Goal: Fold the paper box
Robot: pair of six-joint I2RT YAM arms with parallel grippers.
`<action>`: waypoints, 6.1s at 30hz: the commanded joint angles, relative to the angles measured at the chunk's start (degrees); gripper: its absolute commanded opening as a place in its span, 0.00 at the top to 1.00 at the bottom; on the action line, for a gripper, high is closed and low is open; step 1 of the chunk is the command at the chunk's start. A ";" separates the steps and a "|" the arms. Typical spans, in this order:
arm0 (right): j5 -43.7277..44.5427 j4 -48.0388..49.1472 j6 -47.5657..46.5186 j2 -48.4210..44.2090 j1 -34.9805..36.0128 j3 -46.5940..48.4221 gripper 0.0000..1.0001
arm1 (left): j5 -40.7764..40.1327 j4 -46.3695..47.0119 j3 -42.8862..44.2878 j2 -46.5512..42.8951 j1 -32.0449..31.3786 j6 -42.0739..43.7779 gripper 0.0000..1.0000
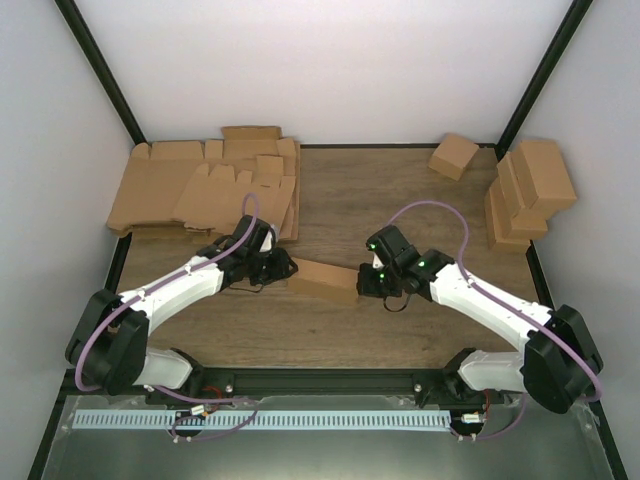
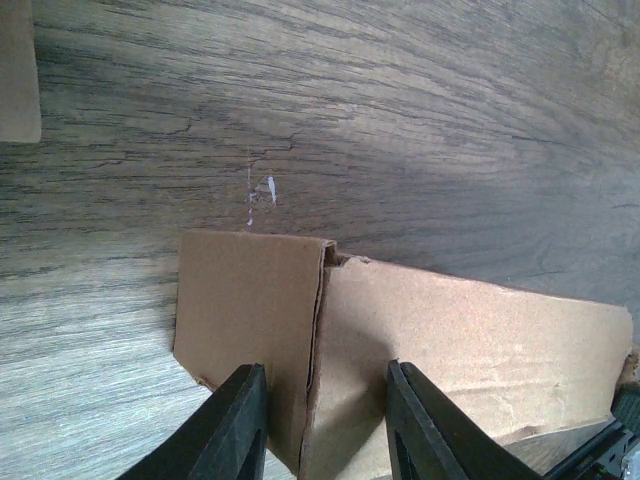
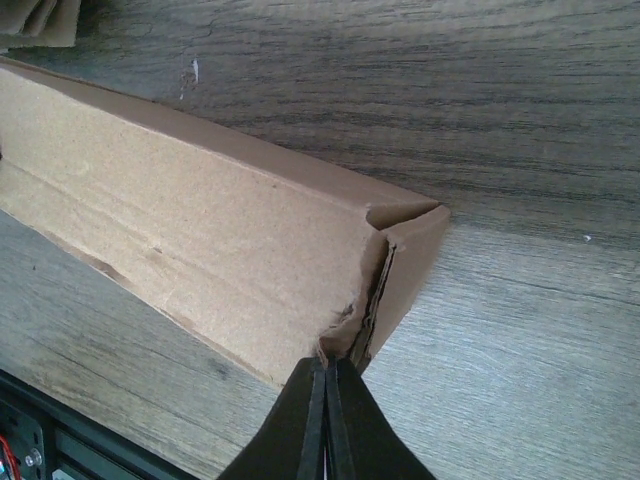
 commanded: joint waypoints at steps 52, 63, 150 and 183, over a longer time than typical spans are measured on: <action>-45.84 39.30 4.59 -2.00 -26.93 -24.55 0.37 | 12.01 5.61 -5.63 -3.22 4.90 -1.44 0.57; -45.49 41.53 2.23 4.12 -26.83 -25.23 0.45 | 15.15 10.66 -8.16 -0.23 6.11 -2.75 0.60; -27.63 31.47 -1.00 -4.30 -10.74 -27.18 0.12 | 19.66 20.36 -25.27 -9.65 3.64 -4.89 0.56; -39.62 41.04 9.89 -6.21 -15.98 -30.32 0.17 | 13.48 10.22 -26.60 -9.33 3.64 -1.20 0.87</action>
